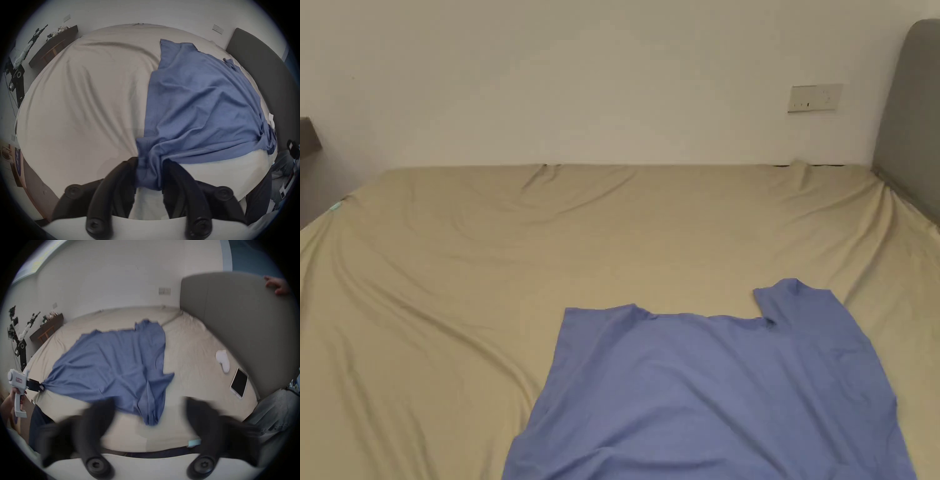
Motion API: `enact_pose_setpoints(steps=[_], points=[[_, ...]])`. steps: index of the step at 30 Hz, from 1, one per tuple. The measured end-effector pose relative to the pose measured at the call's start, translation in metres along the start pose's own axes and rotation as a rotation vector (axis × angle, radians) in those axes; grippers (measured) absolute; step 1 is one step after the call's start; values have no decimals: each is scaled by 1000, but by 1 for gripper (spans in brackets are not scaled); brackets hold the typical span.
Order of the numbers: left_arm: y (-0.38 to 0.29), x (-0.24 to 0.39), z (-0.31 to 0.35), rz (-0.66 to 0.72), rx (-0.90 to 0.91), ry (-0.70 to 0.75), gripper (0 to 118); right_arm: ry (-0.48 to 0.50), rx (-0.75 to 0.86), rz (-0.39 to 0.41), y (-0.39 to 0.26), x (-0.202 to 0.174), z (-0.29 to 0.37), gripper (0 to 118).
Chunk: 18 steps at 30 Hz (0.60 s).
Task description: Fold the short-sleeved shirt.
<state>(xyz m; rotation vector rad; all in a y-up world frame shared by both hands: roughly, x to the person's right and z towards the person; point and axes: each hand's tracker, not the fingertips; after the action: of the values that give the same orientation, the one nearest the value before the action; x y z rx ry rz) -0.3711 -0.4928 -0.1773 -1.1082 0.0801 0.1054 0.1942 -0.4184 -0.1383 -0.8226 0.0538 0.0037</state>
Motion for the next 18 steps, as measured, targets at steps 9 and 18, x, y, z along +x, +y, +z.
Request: enact_pose_setpoints(steps=[9,18], points=[[-4,12,25,-31,52,-12,8,0,-246,57,-13,4,-95,118],[6,3,46,27,73,-52,8,50,-145,23,-7,7,-75,19]])
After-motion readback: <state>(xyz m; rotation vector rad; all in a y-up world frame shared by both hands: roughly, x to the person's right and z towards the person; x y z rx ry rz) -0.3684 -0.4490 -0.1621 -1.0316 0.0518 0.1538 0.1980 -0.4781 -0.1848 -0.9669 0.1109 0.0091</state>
